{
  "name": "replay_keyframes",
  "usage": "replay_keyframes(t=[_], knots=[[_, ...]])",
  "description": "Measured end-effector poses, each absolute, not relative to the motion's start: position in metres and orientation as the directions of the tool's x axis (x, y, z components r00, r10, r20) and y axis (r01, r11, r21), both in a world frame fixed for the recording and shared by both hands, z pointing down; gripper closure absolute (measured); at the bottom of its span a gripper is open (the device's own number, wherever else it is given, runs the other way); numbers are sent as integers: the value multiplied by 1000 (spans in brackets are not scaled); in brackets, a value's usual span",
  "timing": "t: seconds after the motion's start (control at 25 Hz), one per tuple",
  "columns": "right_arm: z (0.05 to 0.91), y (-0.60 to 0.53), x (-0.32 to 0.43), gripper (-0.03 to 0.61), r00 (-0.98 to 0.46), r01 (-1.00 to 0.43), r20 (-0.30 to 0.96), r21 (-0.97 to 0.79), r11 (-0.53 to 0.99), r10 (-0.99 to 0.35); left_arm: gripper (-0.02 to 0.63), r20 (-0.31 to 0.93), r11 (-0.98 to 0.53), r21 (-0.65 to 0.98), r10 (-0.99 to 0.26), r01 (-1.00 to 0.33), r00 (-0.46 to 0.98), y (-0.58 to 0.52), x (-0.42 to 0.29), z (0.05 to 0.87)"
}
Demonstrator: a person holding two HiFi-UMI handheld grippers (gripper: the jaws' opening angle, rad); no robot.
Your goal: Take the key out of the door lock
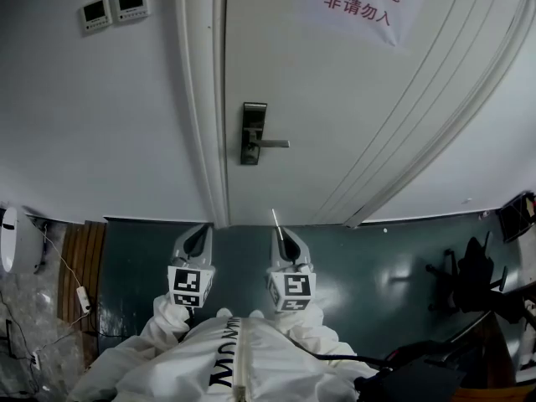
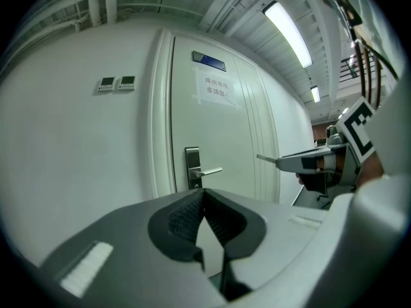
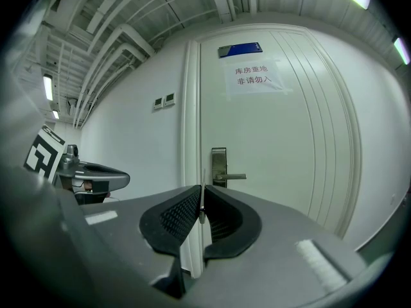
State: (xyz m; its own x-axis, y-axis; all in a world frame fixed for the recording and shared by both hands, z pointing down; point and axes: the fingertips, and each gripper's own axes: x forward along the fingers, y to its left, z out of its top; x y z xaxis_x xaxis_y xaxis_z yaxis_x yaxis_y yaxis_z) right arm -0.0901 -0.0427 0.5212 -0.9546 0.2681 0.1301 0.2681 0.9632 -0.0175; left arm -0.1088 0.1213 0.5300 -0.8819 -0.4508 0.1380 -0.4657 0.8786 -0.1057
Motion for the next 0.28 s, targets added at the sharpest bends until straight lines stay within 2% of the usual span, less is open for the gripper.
replay_keyframes(t=[0.28], knots=[[521, -48, -89, 555, -955, 261, 142, -16, 965, 260, 614, 138, 873, -116, -458, -474, -878, 113, -109, 530]])
